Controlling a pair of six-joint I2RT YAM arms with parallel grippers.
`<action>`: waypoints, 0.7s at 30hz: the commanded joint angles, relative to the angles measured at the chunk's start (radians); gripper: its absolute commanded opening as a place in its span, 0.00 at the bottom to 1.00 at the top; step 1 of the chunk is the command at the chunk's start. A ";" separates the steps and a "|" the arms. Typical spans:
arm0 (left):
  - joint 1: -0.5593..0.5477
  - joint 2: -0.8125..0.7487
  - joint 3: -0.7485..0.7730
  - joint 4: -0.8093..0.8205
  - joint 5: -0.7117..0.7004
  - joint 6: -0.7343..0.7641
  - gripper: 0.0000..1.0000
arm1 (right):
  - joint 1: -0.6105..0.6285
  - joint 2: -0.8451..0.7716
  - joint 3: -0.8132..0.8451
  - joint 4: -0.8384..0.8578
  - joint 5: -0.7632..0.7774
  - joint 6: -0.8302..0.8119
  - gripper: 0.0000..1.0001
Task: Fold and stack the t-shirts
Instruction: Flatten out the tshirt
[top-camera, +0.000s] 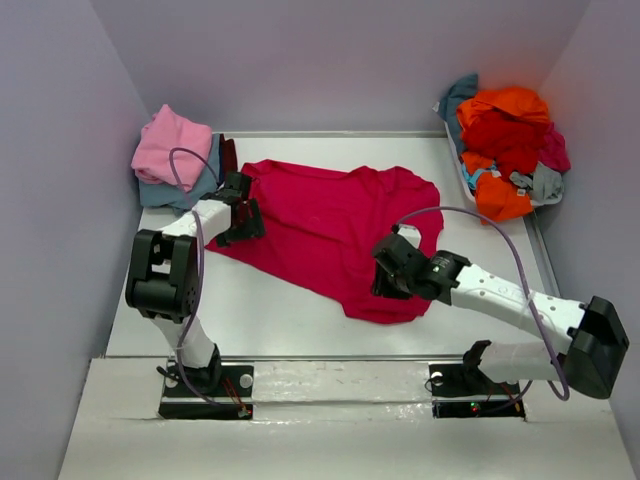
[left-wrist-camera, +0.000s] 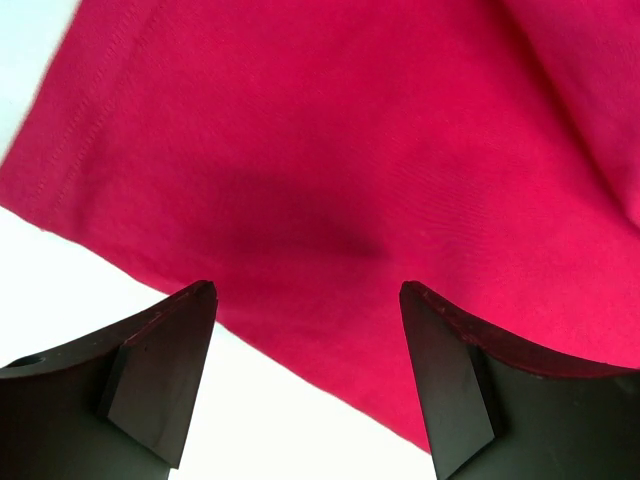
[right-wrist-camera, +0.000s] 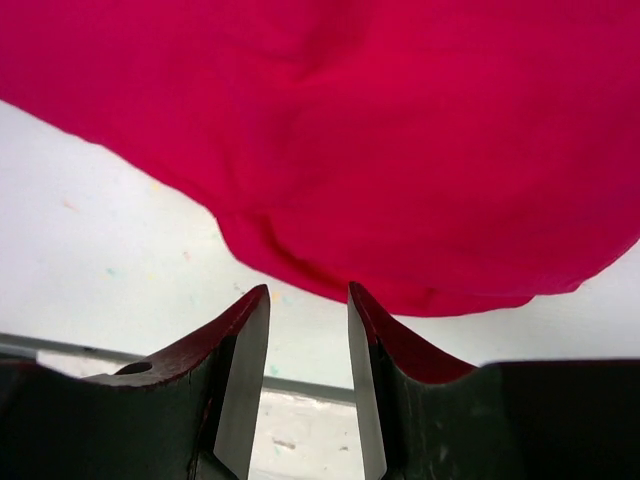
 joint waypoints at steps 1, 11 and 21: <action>0.005 0.055 0.111 -0.069 -0.091 0.040 0.86 | 0.009 0.088 0.034 0.045 0.050 -0.040 0.43; 0.005 0.125 0.044 -0.054 -0.120 0.048 0.86 | 0.009 0.271 -0.035 0.239 -0.020 -0.036 0.43; 0.005 0.129 -0.112 0.018 0.060 0.010 0.85 | 0.009 0.335 -0.080 0.325 -0.086 -0.039 0.44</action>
